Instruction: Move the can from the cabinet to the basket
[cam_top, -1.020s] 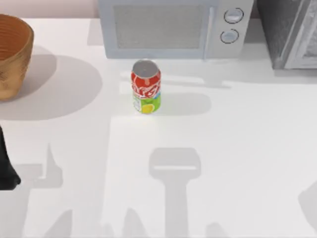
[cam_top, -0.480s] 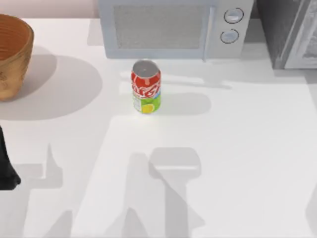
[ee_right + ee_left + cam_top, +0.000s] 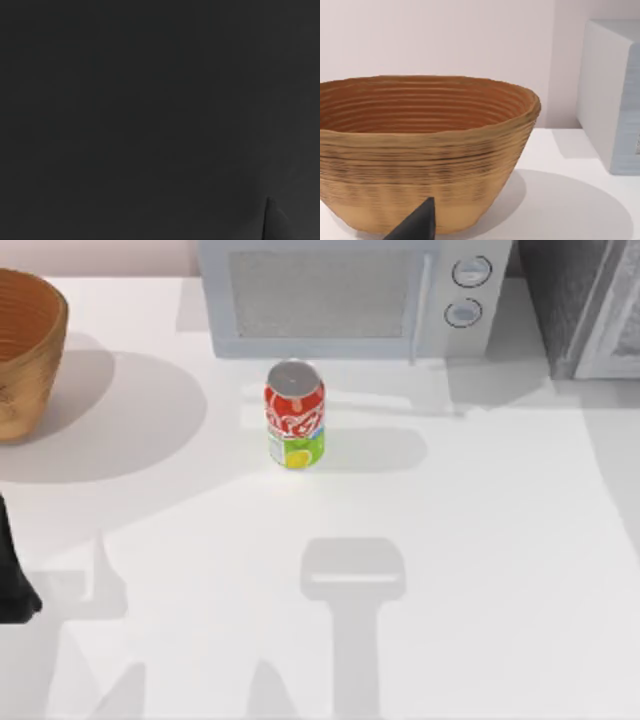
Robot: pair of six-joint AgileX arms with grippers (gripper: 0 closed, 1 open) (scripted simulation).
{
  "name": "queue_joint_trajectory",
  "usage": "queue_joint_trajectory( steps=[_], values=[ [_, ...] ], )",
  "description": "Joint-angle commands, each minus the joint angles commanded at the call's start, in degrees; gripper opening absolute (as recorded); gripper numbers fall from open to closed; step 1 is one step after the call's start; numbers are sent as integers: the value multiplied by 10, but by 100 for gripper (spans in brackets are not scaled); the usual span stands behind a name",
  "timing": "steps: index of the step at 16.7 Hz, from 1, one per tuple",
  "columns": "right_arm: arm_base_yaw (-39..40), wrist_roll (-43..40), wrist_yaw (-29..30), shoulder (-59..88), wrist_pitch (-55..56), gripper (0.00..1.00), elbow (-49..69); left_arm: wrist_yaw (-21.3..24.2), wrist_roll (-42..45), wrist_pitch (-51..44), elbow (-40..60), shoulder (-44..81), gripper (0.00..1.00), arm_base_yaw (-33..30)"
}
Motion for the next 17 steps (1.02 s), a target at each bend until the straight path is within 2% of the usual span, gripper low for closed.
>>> queue_joint_trajectory(
  steps=[3,6,12,17],
  values=[
    [114,-1,114,-11,-3,100,-11,0,0,0,0,0,100,0],
    [174,-1,174,-18,-5,100,-18,0,0,0,0,0,100,0],
    [170,-8,194,-32,-9,100,-15,0,0,0,0,0,100,0],
    [143,-8,168,19,6,100,21,0,0,0,0,0,100,0]
  ],
)
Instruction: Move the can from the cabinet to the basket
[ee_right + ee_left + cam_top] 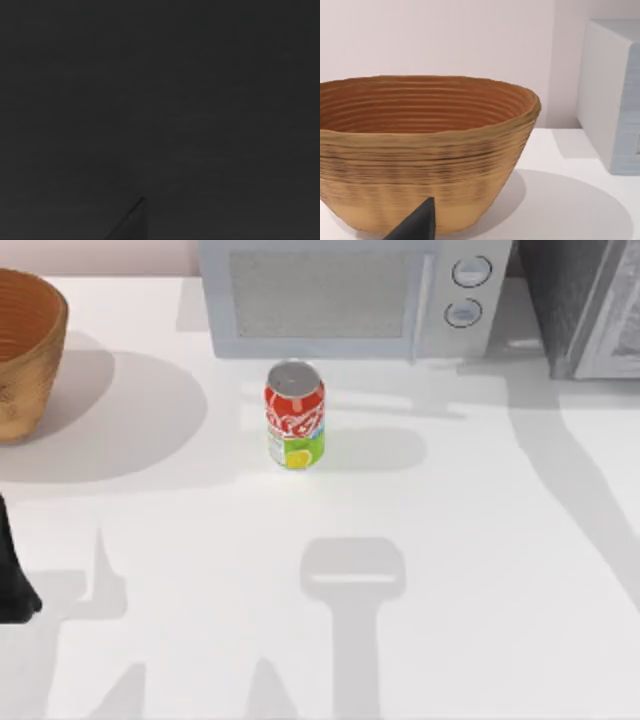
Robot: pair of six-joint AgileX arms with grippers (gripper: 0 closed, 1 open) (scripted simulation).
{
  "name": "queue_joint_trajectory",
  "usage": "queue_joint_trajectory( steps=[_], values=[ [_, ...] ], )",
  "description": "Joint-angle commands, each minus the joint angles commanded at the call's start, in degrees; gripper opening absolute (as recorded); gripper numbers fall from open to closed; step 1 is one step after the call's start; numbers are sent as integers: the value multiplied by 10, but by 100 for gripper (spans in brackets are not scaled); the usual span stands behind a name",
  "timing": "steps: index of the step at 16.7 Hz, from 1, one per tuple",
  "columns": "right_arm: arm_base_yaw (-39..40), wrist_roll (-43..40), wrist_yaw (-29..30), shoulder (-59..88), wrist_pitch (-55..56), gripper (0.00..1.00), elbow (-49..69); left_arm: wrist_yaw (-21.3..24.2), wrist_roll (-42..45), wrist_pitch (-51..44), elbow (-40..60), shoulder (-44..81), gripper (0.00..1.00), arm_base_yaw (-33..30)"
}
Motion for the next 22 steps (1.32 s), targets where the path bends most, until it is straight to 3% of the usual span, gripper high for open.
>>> queue_joint_trajectory(
  steps=[11,16,22],
  values=[
    [-25,0,-23,-9,22,100,-18,0,0,0,0,0,100,0],
    [-59,-1,-56,-141,64,100,-195,0,0,0,0,0,100,0],
    [-114,-3,-126,-374,127,100,-517,0,0,0,0,0,100,0]
  ],
)
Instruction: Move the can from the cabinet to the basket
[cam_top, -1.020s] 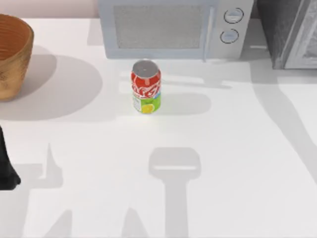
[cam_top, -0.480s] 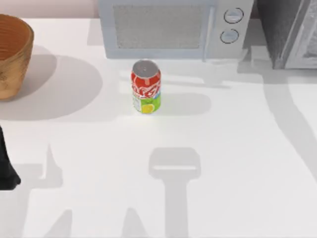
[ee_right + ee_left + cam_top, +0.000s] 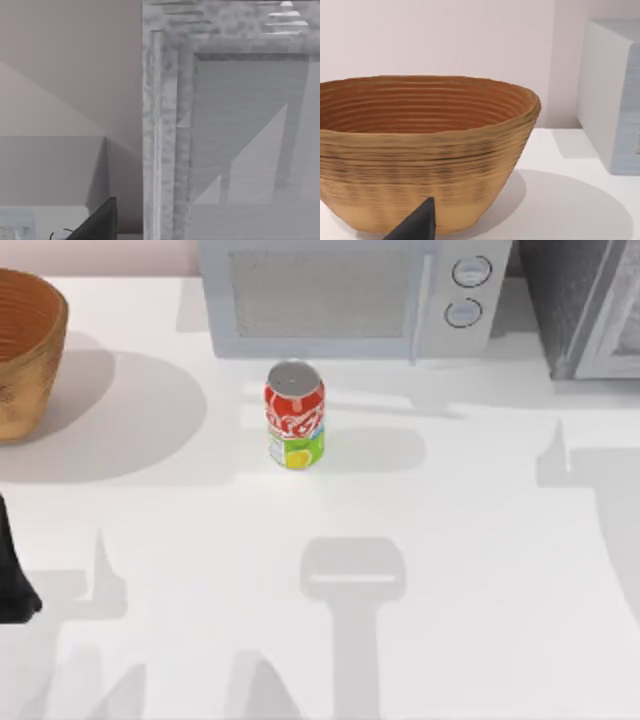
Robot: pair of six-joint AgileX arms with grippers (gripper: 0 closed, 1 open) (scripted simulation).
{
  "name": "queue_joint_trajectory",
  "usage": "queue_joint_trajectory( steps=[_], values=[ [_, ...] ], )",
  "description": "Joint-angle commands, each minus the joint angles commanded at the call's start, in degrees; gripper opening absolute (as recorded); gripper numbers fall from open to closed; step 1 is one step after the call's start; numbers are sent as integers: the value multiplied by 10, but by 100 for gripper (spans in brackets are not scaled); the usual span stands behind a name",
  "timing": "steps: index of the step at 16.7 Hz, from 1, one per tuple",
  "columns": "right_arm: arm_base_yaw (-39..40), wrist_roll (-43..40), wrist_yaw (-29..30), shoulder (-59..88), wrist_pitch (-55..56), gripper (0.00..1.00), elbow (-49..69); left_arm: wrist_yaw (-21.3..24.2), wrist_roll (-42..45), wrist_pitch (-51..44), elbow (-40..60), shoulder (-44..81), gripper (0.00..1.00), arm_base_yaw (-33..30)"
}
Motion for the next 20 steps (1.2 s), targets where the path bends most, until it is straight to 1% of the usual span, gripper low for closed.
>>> queue_joint_trajectory(
  steps=[6,10,13,20],
  values=[
    [-57,-1,-73,-241,64,100,-314,0,0,0,0,0,100,0],
    [-86,-1,-106,-358,98,100,-459,0,0,0,0,0,100,0],
    [-97,-1,-117,-401,112,100,-507,0,0,0,0,0,100,0],
    [-98,-1,-118,-405,113,100,-511,-3,-1,6,4,6,100,-3]
  ],
)
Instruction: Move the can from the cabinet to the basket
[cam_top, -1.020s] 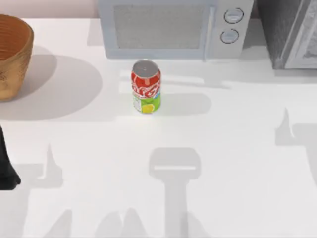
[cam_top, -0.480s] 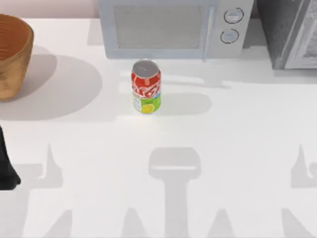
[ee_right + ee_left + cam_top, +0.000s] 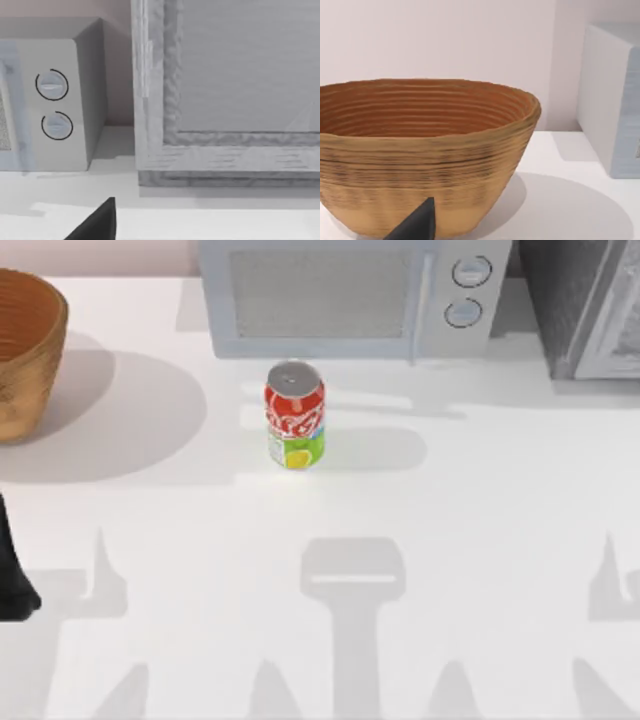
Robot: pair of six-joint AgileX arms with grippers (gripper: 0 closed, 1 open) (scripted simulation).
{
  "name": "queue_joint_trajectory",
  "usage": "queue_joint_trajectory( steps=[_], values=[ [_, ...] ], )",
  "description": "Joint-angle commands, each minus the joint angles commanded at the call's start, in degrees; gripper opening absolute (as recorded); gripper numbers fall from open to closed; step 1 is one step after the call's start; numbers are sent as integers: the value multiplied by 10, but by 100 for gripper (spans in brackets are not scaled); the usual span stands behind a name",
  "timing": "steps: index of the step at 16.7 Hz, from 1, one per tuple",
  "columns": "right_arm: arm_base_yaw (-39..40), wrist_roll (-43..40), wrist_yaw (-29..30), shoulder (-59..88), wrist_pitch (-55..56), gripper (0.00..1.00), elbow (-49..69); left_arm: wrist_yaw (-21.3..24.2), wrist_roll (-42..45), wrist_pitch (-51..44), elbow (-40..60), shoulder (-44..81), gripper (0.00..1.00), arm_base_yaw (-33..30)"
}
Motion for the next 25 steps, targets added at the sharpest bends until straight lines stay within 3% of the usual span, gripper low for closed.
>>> queue_joint_trajectory(
  steps=[3,7,17,21,25],
  values=[
    [0,0,0,0,0,100,0,-32,-7,50,36,53,100,-26],
    [0,0,0,0,0,100,0,-114,-28,173,126,208,100,-92],
    [0,0,0,0,0,100,0,-335,-82,509,363,848,100,-308],
    [0,0,0,0,0,100,0,-389,-93,589,417,1078,100,-384],
    [0,0,0,0,0,100,0,-418,-100,635,447,1220,100,-436]
  ],
)
